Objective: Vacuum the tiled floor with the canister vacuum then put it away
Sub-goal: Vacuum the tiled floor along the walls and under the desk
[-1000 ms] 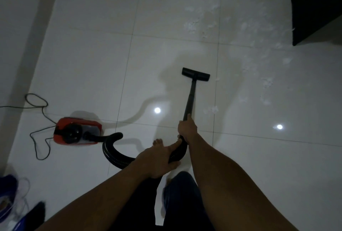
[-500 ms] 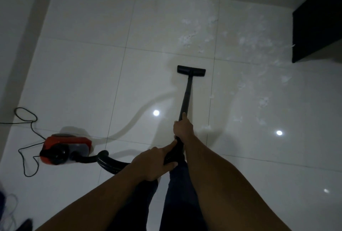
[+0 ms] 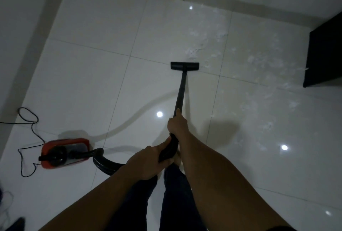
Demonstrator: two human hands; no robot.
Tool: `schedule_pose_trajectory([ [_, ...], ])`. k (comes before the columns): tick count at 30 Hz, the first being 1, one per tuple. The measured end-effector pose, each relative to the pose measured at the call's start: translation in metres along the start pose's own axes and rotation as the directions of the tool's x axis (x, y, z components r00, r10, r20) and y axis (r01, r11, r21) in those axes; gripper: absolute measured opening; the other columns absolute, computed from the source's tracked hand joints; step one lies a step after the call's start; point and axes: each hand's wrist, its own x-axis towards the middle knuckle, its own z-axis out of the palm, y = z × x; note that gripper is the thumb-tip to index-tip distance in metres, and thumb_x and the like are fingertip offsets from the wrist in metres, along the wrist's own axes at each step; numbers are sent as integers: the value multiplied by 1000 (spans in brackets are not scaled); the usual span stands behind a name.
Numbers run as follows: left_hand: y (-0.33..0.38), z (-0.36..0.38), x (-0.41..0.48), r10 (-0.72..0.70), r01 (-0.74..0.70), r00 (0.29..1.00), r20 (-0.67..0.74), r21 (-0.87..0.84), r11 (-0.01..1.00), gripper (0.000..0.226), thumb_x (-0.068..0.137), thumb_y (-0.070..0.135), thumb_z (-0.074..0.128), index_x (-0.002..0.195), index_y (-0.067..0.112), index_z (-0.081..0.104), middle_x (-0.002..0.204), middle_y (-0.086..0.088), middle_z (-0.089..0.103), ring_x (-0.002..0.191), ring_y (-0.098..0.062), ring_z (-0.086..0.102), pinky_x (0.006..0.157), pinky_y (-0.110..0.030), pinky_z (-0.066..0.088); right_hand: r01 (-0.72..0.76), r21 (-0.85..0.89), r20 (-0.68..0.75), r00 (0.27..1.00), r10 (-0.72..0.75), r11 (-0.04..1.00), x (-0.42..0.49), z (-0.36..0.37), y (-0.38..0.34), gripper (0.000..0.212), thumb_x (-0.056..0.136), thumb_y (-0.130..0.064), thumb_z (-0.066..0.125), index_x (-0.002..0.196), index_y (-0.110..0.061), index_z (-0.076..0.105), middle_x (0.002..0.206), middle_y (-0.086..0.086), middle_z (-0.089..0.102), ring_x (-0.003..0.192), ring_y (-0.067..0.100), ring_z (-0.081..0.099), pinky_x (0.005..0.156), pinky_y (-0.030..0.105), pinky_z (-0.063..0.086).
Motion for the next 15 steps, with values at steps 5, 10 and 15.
schedule_pose_trajectory([
  [5,-10,-31,22,-15,15,1000,-4,76,997,81,83,72,42,145,64,-10,131,-15,58,109,-28,64,92,-34,55,-10,-17,-3,1000,10,1000,16,-9,-38,73,98,-18,47,159,-29,7,131,14,55,92,23,59,75,34,53],
  [10,-12,-74,44,-58,55,996,70,35,998,82,95,50,54,159,33,7,140,-38,42,106,-25,63,91,-28,50,24,-12,-34,999,-24,1000,37,-8,-72,67,97,-12,45,157,-21,18,132,14,57,91,23,57,72,31,46],
  [15,-31,-110,71,-91,85,992,92,70,994,103,71,91,31,157,41,5,144,-40,35,131,-53,42,108,-57,42,-19,37,-71,997,21,999,52,-10,-114,68,98,-11,47,157,-21,15,131,18,58,109,30,62,76,31,46],
])
